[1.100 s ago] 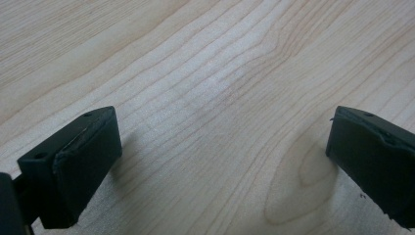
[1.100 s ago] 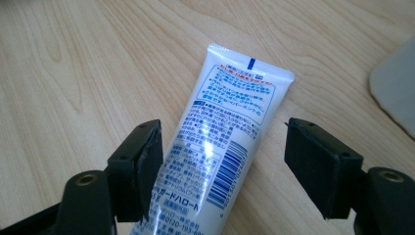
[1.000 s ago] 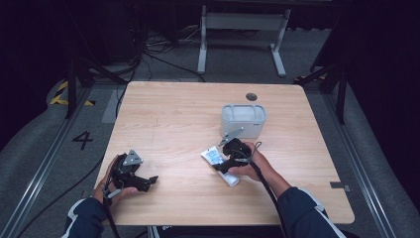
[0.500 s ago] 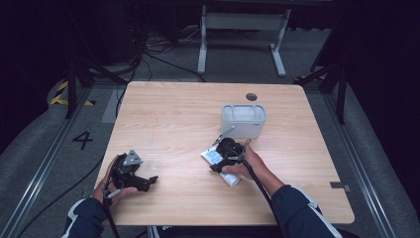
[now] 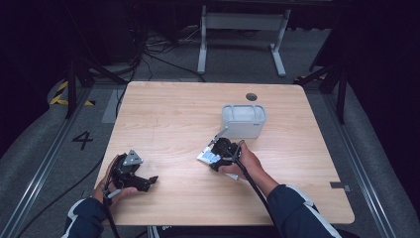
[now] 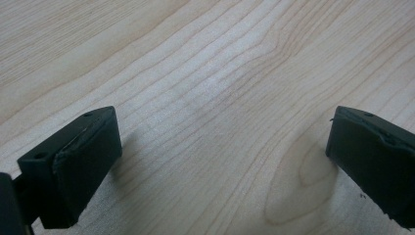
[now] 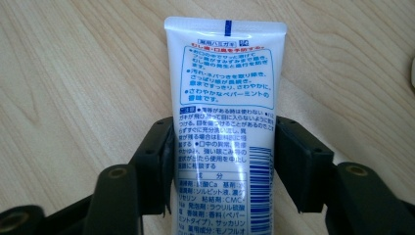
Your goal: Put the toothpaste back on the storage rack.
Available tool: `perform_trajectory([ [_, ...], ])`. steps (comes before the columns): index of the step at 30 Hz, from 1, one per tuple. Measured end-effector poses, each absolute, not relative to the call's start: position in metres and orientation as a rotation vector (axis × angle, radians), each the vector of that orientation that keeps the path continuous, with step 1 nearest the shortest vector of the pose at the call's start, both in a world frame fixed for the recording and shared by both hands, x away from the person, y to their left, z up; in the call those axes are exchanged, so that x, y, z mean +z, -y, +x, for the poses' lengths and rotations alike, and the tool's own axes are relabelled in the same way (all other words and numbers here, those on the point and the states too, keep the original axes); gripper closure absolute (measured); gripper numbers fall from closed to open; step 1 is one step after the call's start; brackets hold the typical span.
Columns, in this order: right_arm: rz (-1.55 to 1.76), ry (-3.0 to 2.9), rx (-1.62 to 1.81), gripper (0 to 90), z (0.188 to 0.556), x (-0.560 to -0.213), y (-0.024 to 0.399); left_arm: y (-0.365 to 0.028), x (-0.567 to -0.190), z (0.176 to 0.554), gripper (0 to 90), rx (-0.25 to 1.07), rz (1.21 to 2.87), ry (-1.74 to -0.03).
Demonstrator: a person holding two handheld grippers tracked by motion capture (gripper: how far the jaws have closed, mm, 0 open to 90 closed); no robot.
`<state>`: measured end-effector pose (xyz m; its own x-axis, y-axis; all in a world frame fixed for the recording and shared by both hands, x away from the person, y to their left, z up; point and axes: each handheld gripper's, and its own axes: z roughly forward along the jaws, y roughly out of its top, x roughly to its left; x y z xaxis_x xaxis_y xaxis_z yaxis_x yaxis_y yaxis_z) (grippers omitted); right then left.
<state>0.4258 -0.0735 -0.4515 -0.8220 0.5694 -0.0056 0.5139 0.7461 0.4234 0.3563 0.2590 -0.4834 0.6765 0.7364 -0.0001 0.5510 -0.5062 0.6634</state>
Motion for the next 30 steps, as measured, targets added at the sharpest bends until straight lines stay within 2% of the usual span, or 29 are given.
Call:
perform_trajectory([
  [4,0.864,-2.816,0.639,57.1,0.426,-0.449,0.076,-0.259,-0.484,0.356,0.4,0.364,2.241,-0.992],
  [11,0.844,-2.834,0.666,62.7,0.425,-0.445,0.081,-0.259,-0.484,0.356,0.4,0.364,2.241,-0.992],
  [30,0.854,-2.756,0.865,63.5,0.413,-0.415,0.125,-0.259,-0.484,0.356,0.4,0.364,2.242,-0.992],
])
